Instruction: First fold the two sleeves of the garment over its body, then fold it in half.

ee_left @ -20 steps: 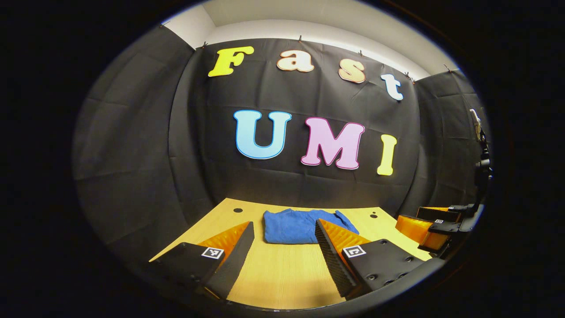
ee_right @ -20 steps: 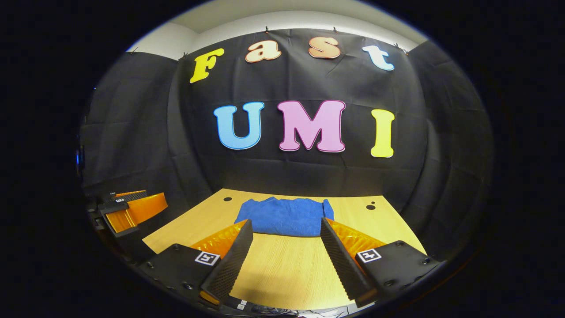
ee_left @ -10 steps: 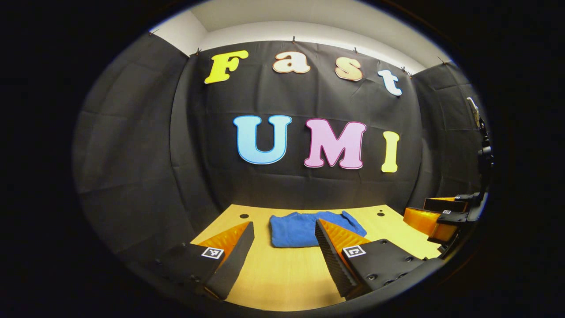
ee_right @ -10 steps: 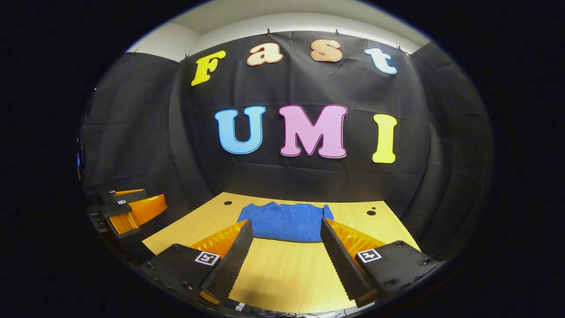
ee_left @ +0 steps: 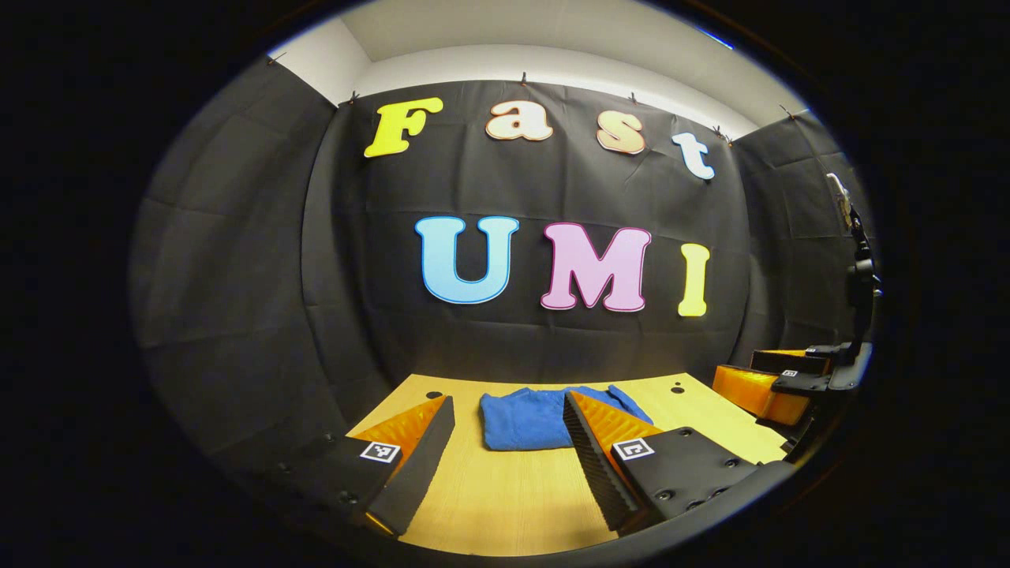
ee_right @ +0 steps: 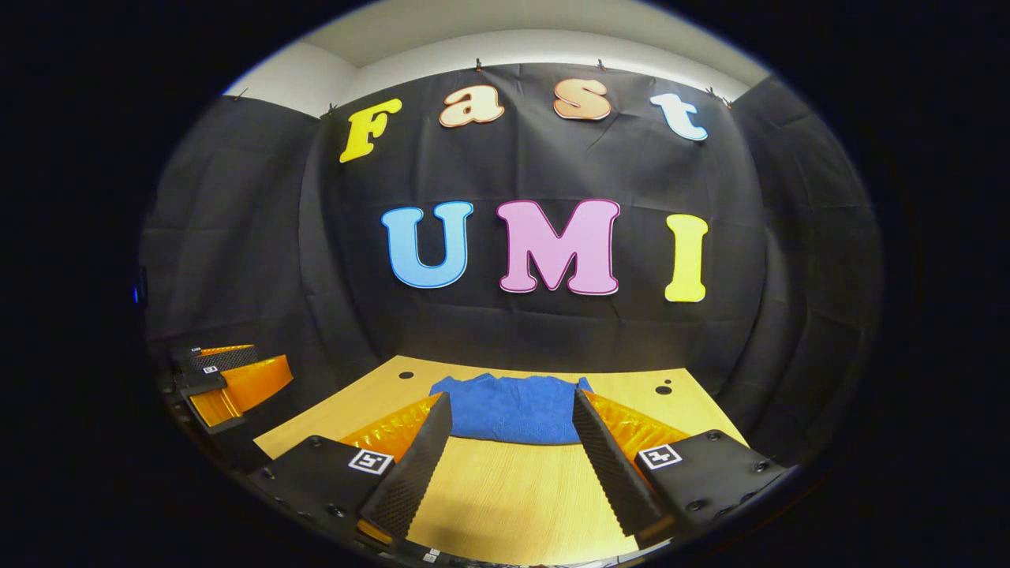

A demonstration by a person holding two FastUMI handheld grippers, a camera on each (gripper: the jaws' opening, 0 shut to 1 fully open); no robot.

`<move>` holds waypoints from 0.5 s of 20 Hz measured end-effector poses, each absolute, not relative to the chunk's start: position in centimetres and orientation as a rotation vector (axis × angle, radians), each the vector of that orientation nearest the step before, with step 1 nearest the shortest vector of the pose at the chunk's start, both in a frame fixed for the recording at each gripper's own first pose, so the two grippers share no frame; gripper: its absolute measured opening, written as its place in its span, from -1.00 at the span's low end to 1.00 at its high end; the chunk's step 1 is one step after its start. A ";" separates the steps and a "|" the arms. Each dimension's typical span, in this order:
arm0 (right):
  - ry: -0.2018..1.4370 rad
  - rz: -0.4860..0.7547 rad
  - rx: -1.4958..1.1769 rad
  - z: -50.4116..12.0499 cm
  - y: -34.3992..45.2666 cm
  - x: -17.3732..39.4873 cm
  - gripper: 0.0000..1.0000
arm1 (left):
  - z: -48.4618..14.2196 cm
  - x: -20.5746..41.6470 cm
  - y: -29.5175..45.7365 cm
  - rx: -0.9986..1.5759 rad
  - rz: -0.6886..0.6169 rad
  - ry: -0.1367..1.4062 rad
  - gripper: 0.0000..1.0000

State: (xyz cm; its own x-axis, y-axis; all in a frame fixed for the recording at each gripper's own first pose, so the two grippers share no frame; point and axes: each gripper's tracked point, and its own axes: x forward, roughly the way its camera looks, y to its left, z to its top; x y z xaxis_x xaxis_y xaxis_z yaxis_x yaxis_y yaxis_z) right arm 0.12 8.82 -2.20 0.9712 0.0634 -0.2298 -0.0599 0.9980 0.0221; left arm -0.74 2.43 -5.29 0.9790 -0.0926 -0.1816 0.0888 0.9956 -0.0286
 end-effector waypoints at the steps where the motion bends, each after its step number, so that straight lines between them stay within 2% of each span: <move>1: 0.228 0.060 0.008 -2.1 8.8 0.1 0.94 | -5.4 -0.8 2.3 -0.025 -0.095 0.187 0.62; 10: 0.226 0.036 0.016 -2.3 8.6 0.0 0.93 | -6.1 -0.2 1.6 -0.047 -0.128 0.200 0.60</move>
State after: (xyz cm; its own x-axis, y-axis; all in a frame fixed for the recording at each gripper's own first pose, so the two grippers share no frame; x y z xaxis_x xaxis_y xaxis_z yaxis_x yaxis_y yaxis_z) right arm 0.02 8.59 -2.29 0.9740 0.0378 -0.2233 -0.0342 0.9992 0.0200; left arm -0.15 1.58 -6.07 0.9719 -0.1316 -0.1952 0.1224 0.9907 -0.0588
